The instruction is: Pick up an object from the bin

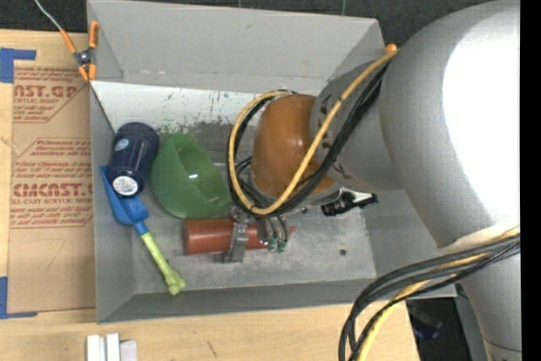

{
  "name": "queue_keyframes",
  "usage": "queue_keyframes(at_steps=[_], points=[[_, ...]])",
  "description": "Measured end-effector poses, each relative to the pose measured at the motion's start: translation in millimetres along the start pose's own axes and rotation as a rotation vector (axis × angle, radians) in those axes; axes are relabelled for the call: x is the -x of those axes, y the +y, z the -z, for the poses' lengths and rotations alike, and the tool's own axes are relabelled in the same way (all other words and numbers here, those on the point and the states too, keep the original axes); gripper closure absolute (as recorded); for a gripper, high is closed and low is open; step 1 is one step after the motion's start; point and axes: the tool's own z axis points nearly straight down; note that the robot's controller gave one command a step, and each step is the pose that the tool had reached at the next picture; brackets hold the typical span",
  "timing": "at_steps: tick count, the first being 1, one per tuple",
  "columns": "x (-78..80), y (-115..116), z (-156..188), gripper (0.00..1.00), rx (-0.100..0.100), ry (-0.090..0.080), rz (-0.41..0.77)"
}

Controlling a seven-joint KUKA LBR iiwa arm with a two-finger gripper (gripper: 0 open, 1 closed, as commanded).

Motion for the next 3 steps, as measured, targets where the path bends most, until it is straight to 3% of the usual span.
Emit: queue_keyframes(at_steps=[1,2,3], points=[[7.5,9,96,1.00,0.001,-0.004,-0.014],[-5.4,3,68,1.00,-0.002,0.005,-0.059],[33.2,14,176,1.00,0.002,-0.003,0.001]])
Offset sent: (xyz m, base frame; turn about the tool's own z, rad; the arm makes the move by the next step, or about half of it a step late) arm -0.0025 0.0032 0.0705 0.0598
